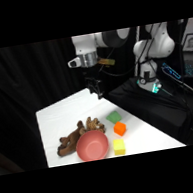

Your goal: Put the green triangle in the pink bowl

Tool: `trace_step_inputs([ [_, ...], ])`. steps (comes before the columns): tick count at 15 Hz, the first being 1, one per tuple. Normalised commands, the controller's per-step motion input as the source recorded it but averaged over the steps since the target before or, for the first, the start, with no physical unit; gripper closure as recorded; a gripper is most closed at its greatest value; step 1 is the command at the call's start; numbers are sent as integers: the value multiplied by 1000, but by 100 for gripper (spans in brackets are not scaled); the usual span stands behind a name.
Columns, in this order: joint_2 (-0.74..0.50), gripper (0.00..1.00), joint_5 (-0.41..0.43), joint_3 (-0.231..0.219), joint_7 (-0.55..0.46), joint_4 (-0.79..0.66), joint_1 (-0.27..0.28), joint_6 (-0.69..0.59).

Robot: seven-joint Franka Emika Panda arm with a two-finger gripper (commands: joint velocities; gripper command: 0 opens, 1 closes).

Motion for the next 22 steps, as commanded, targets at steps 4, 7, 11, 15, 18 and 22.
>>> trace_step_inputs([
  [4,-302,0,-138,37,162,-374,-27,235],
  [7,-236,0,-130,57,165,-363,-24,282],
  [11,-104,0,-120,55,158,-297,-26,318],
  [15,-56,0,-98,57,143,-209,-16,272],
  [18,1,0,-86,56,127,-163,-7,311],
  [22,144,0,-64,32,107,-77,-14,390],
])
